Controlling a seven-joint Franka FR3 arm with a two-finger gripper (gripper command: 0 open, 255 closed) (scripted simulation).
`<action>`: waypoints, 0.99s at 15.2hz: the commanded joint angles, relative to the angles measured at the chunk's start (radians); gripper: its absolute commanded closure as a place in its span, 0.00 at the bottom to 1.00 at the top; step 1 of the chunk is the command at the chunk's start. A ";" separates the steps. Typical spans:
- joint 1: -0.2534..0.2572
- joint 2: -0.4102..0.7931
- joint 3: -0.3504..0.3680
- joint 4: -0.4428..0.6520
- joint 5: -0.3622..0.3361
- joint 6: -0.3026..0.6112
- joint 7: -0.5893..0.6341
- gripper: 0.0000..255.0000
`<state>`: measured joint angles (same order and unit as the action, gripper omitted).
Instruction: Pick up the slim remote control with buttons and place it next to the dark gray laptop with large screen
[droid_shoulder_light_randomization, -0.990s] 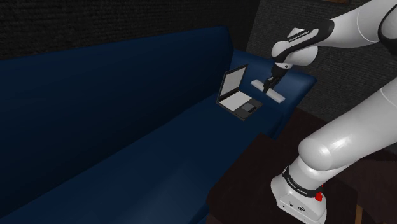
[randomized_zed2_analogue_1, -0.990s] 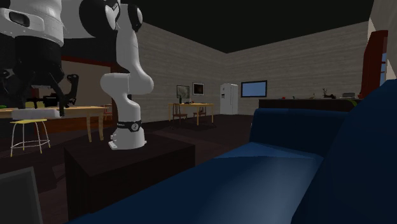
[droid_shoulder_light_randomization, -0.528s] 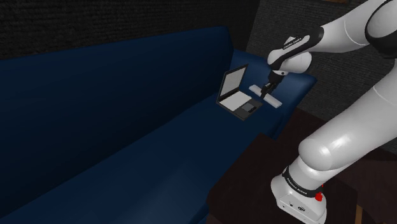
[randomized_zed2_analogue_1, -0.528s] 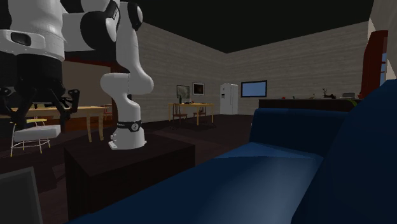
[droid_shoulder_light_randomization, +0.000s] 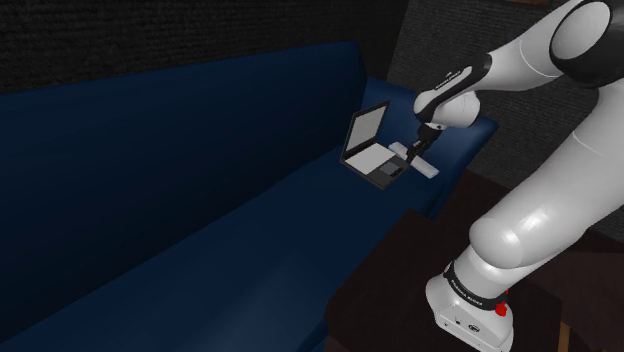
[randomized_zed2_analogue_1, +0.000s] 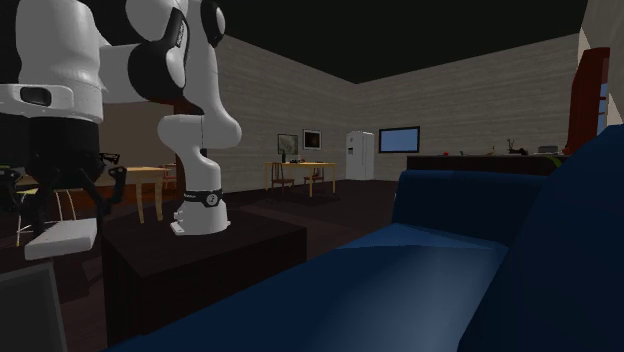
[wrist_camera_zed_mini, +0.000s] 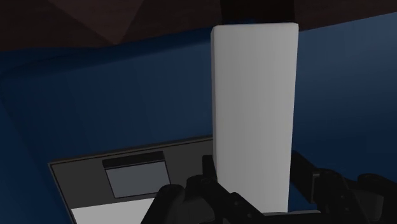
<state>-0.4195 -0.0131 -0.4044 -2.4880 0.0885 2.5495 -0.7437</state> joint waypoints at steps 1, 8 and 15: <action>0.002 0.027 0.001 -0.003 0.024 0.028 -0.017 1.00; -0.001 0.123 0.018 -0.012 0.121 0.121 -0.091 1.00; -0.027 0.226 0.064 -0.006 0.239 0.206 -0.182 1.00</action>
<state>-0.4436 0.1981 -0.3489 -2.4961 0.3103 2.7434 -0.9144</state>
